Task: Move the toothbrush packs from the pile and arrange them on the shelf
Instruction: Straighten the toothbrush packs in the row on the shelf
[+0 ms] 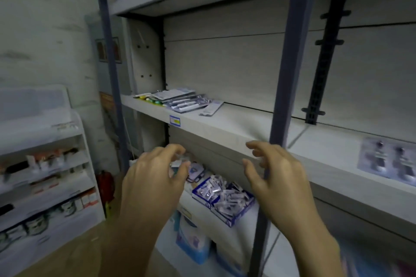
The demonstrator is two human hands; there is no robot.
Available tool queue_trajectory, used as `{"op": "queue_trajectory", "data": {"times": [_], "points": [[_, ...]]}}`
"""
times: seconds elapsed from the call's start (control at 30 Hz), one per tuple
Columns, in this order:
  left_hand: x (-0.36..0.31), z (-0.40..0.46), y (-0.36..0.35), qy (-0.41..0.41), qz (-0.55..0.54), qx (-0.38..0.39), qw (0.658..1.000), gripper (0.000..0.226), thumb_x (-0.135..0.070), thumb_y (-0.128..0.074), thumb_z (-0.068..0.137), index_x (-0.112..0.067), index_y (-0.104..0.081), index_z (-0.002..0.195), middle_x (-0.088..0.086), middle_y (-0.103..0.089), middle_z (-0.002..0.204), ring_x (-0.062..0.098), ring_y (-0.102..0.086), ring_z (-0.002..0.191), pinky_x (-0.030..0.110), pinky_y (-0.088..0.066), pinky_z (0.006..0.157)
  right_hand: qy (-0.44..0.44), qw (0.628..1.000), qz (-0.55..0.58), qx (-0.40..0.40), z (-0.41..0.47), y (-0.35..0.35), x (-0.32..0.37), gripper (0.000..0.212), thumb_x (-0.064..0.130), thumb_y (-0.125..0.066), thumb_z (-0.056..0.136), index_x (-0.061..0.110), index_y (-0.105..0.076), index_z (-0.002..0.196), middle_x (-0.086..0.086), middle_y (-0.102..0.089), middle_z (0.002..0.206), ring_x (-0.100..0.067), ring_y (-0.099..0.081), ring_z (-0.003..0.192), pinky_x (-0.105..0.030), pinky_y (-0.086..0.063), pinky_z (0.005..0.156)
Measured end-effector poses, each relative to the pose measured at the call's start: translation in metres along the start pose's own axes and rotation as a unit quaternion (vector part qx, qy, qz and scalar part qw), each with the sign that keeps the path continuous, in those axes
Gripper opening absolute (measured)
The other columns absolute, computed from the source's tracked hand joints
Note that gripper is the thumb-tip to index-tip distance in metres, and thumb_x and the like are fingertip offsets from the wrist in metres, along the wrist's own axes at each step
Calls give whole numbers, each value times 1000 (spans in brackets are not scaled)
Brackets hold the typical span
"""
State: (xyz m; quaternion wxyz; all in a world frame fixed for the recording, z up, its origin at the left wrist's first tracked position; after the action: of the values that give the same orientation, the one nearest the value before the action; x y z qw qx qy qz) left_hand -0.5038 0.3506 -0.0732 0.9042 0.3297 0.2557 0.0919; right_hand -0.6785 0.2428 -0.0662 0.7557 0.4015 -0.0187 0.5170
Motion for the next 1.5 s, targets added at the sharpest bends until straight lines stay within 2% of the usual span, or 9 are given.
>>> {"op": "queue_trajectory", "data": {"times": [0.1, 0.23, 0.37, 0.67, 0.83, 0.93, 1.17, 1.37, 1.5], "points": [[30, 30, -11, -3, 0, -8, 1000, 22, -39, -59, 88, -35, -62, 109, -14, -64, 99, 13, -58, 85, 26, -39, 64, 4, 1000, 8, -7, 30, -39, 10, 29, 31, -59, 89, 27, -60, 118, 7, -62, 107, -17, -59, 94, -39, -52, 77], [77, 62, -23, -1, 17, -10, 1000, 18, -36, -60, 88, -30, -66, 104, -11, -66, 91, 9, -48, 75, 16, -28, 56, 14, 999, 8, 33, 62, -99, 29, 29, 30, -61, 89, 27, -60, 118, 5, -63, 106, -17, -59, 91, -39, -52, 77], [125, 96, -35, 7, 25, -17, 1000, 17, -34, -63, 85, -29, -66, 101, -10, -66, 89, 9, -48, 76, 21, -31, 59, 9, 999, 13, 36, 91, -147, 45, 28, 28, -63, 88, 25, -62, 115, 4, -64, 105, -20, -60, 90, -39, -53, 75], [224, 182, -61, -44, -27, 0, 999, 21, -30, -68, 83, -24, -65, 103, -6, -67, 92, 21, -59, 77, 37, -51, 64, -13, 1000, -11, 15, 148, -248, 86, 30, 29, -60, 88, 26, -60, 118, 5, -63, 107, -18, -58, 94, -39, -51, 78], [284, 243, -57, -71, -36, 5, 997, 18, -32, -64, 85, -26, -65, 101, -9, -62, 85, 15, -51, 71, 28, -40, 61, -36, 998, -17, -40, 187, -299, 121, 28, 29, -62, 88, 26, -62, 116, 6, -65, 105, -15, -60, 92, -34, -51, 76], [314, 266, -70, -75, -46, 31, 996, 20, -34, -62, 86, -27, -65, 105, -11, -63, 92, 13, -53, 78, 26, -39, 66, -53, 998, -14, -44, 198, -332, 131, 29, 31, -61, 88, 30, -61, 117, 9, -63, 106, -12, -59, 93, -37, -53, 77], [343, 329, -112, -99, -94, 68, 988, 20, -33, -65, 85, -27, -66, 103, -12, -66, 95, 13, -57, 88, 27, -42, 70, -80, 991, -48, -101, 253, -373, 129, 25, 28, -61, 88, 26, -64, 113, 7, -66, 100, -14, -60, 90, -39, -53, 72], [362, 392, -152, -118, -121, 86, 982, 22, -38, -58, 89, -33, -61, 110, -16, -62, 105, 8, -54, 96, 25, -41, 78, -98, 988, -81, -92, 303, -418, 117, 30, 29, -60, 89, 25, -62, 119, 4, -66, 105, -12, -59, 93, -35, -52, 77], [364, 432, -176, -140, -131, 90, 977, 19, -39, -57, 89, -34, -62, 107, -16, -62, 104, 8, -54, 96, 23, -36, 73, -105, 984, -117, -85, 337, -439, 111, 33, 30, -61, 87, 27, -60, 121, 5, -66, 104, -12, -59, 91, -38, -53, 77]]}}
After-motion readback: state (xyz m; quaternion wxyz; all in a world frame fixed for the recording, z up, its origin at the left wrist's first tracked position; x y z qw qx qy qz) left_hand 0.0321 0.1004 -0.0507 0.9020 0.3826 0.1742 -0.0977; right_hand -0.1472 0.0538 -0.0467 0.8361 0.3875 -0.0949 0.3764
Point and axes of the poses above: each hand's wrist, its own z-axis towards the middle knuckle, its own y-axis out of the back of the hand, x = y × z, the point moved 3 cm from there along z, towards the middle knuckle
